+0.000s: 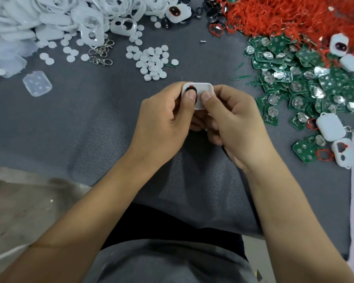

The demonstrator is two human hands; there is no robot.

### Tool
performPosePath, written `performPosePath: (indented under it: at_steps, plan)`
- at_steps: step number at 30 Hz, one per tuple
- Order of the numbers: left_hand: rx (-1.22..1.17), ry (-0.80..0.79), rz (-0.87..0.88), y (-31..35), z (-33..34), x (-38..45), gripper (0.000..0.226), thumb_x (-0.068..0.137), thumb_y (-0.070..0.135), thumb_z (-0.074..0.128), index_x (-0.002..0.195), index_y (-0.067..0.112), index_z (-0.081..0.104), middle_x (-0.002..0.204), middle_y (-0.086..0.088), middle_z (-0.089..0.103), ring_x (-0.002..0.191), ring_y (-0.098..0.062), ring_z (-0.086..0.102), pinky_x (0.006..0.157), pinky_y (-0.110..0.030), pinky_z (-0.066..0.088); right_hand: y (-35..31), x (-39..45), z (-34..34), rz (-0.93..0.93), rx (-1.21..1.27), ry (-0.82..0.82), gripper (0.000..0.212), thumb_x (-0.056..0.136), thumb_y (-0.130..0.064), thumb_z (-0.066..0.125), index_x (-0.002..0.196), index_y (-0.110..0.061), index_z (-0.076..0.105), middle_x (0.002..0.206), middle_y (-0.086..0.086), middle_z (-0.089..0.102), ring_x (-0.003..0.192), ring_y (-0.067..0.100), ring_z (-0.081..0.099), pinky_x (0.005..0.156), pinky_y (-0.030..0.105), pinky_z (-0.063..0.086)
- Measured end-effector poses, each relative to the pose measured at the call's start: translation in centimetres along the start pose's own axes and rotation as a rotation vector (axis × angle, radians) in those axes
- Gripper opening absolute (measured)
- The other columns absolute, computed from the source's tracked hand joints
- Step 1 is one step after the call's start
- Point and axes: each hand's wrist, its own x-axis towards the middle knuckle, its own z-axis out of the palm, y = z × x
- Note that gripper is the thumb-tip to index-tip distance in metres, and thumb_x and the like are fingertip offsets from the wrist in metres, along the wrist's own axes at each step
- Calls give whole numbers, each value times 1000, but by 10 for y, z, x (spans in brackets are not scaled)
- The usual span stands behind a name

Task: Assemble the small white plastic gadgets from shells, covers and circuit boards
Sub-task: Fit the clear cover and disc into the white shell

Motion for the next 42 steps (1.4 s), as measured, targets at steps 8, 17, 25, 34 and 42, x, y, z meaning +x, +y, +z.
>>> performPosePath:
  at_steps: [8,17,25,34,42]
  plan:
    - [36,49,-32,-3,-2,4,24,109,15,52,114,8,74,89,3,77,80,-9,75,72,-38,62,8,7,13,-68,-203,115,23,101,-30,55,99,-15,72,60,-19,57,55,4,51,53,23,39]
    - [-215,4,-160,-2,-1,5,25,111,14,48,118,1,69,83,-9,78,71,-22,78,64,-39,65,0,-1,2,-92,34,148,18,105,-18,56,110,-10,71,60,-9,58,48,8,49,44,23,38]
    - [-357,-13,-227,1,-2,8,28,110,9,44,117,-1,70,85,-7,79,73,-21,78,61,-36,65,0,-11,1,-627,-558,282,11,95,-8,70,106,-9,75,100,5,66,78,9,58,67,18,46]
    - [-294,-63,-247,2,-3,8,32,112,12,41,117,8,72,93,-5,78,82,-18,78,67,-32,64,5,-11,3,-616,-708,299,14,94,-20,72,105,-17,81,104,1,67,89,12,62,61,42,52]
    - [-300,-45,-226,2,-2,9,31,113,18,43,119,1,69,86,-6,78,75,-22,78,64,-33,64,-1,-9,2,-574,-503,305,2,93,-10,75,94,-11,73,102,3,65,81,10,59,75,21,49]
